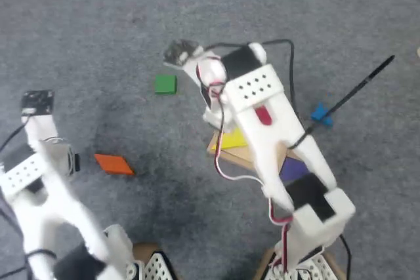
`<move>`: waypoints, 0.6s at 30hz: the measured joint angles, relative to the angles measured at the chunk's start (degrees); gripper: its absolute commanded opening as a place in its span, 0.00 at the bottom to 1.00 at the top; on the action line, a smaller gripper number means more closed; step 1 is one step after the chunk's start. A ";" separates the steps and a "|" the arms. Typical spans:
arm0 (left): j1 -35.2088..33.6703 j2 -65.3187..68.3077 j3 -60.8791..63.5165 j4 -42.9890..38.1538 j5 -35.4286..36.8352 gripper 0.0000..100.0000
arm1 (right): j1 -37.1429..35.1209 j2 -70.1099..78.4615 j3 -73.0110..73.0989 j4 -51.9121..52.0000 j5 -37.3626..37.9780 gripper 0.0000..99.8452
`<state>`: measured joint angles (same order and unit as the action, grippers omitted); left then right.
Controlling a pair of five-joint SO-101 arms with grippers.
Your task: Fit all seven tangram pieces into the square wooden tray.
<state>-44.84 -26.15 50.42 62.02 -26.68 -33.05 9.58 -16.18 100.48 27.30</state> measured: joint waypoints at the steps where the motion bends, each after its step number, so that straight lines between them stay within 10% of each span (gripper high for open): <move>1: 1.14 -2.02 0.00 1.67 0.09 0.15 | 0.00 -1.23 3.25 -0.09 -0.26 0.26; 18: 12.48 -15.74 10.81 0.18 6.77 0.15 | 0.97 -1.32 37.27 -35.60 -6.86 0.26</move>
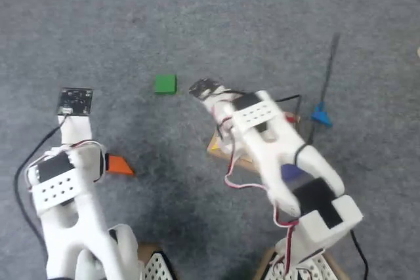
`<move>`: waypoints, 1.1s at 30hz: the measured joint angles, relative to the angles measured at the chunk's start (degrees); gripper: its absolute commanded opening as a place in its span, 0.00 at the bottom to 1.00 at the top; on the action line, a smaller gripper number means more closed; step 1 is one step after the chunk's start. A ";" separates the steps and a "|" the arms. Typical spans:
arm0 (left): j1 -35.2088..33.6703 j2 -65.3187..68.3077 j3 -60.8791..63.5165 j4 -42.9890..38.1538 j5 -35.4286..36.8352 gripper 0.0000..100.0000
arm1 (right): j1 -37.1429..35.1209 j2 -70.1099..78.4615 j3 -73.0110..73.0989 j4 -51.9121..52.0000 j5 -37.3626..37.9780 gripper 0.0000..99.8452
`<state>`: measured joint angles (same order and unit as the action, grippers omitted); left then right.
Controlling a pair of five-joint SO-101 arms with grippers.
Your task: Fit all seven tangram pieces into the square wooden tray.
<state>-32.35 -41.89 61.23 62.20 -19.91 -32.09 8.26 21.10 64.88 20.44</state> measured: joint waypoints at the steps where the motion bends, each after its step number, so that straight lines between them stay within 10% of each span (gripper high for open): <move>1: 0.00 0.00 0.00 -0.09 0.00 0.15 | -0.97 0.88 0.00 -0.79 -0.26 0.26; 33: 0.00 -0.35 0.00 0.00 0.00 0.15 | -1.14 11.52 -10.20 8.44 -0.18 0.26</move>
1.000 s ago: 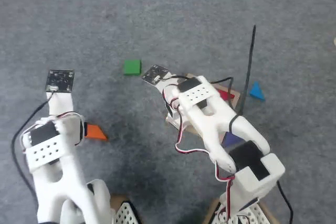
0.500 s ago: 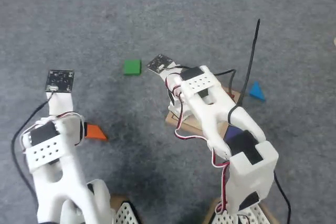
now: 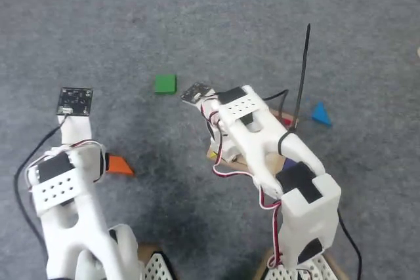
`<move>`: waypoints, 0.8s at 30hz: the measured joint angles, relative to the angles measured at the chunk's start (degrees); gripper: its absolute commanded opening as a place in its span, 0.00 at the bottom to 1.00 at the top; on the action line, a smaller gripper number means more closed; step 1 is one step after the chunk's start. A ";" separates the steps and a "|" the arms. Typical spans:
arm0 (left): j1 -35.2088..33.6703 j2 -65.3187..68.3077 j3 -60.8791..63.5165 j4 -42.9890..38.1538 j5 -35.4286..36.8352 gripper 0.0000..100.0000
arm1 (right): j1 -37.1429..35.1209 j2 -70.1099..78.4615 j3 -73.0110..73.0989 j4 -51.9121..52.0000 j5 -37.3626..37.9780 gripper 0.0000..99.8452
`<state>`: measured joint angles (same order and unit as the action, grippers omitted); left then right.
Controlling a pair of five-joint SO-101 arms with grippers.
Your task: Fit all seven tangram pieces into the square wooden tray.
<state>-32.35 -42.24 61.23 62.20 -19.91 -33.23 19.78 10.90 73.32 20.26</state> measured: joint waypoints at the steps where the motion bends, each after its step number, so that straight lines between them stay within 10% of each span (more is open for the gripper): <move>1: 0.00 -0.09 0.00 0.18 0.00 0.15 | -0.35 0.00 0.00 0.09 0.00 0.26; 24: 0.00 -0.18 0.00 0.26 0.00 0.15 | -9.85 -10.11 0.97 4.04 -0.70 0.26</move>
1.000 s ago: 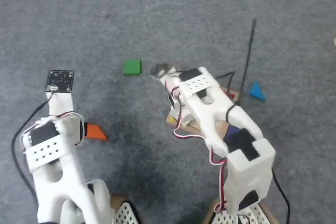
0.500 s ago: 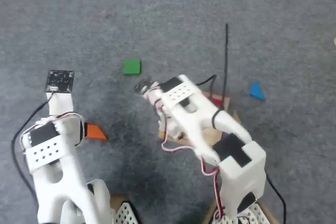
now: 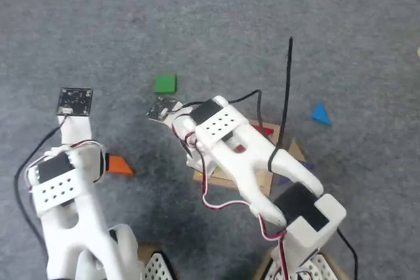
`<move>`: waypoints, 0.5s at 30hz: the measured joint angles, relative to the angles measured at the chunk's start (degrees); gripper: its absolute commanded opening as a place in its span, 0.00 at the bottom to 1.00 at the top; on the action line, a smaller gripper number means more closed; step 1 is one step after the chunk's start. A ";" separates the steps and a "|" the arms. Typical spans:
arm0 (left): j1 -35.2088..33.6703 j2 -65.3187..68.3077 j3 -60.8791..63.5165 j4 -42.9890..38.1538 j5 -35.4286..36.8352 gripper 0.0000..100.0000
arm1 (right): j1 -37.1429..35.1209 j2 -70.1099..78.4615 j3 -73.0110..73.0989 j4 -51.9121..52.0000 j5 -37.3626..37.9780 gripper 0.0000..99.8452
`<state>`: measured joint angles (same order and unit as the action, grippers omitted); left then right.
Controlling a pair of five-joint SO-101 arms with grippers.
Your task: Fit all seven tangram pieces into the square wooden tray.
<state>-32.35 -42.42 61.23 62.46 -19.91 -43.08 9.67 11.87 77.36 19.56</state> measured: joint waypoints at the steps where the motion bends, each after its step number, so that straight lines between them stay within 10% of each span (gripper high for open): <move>1: 0.00 0.00 0.00 0.00 0.00 0.15 | 0.88 0.09 0.00 0.00 0.00 0.26; 15: 0.00 0.00 0.00 0.00 0.00 0.15 | 2.64 5.36 0.09 0.09 2.37 0.26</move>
<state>-32.35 -42.42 61.23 62.46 -19.91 -40.44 15.03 11.96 77.45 21.93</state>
